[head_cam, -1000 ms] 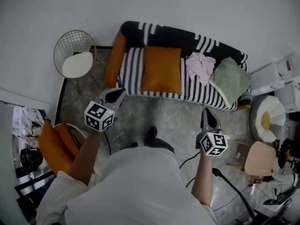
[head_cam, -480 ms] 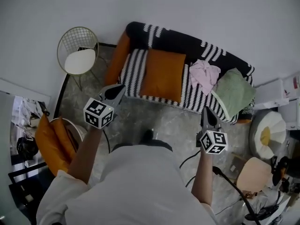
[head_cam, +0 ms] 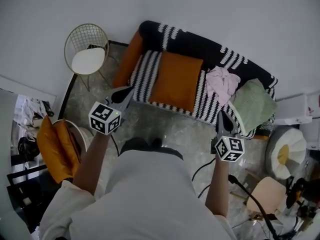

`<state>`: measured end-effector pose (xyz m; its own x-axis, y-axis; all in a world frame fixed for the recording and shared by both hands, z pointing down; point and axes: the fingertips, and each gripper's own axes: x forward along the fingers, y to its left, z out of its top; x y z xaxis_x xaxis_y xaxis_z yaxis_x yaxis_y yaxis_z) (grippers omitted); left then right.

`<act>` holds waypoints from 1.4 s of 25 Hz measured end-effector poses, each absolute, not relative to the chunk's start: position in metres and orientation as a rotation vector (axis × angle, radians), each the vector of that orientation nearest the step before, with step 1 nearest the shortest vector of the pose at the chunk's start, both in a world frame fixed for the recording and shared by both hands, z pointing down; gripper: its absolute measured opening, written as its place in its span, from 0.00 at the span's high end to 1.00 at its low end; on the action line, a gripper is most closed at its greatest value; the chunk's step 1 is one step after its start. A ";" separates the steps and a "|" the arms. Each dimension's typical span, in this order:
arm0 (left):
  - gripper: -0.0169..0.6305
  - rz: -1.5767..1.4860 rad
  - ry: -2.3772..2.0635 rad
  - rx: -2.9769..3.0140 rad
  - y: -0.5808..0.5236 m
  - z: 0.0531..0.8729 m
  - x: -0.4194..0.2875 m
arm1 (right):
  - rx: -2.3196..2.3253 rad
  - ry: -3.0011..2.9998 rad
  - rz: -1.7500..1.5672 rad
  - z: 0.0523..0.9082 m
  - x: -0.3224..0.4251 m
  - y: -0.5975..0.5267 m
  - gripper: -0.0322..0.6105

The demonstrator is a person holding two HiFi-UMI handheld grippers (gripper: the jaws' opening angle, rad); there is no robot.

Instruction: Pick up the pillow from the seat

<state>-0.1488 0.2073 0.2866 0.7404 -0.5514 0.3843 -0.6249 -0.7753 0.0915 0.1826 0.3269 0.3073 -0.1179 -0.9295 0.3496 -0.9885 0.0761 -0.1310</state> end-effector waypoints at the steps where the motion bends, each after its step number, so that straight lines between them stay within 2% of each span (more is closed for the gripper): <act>1: 0.98 0.506 -0.937 2.724 0.205 0.287 -0.147 | 1.957 -2.172 0.503 0.307 0.184 0.324 0.94; 16: 0.98 0.503 -0.898 2.727 0.137 0.296 -0.141 | 1.973 -2.133 0.514 0.311 0.185 0.262 0.94; 35: 0.98 0.574 -0.704 2.769 -0.029 0.321 -0.143 | 2.056 -1.993 0.555 0.317 0.166 0.130 0.94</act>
<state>-0.1430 -0.0286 0.3213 0.8081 -0.4088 0.4241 -0.4978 -0.8589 0.1205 0.1660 0.1298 0.3172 0.0065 -0.9086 0.4176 -0.9937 -0.0526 -0.0990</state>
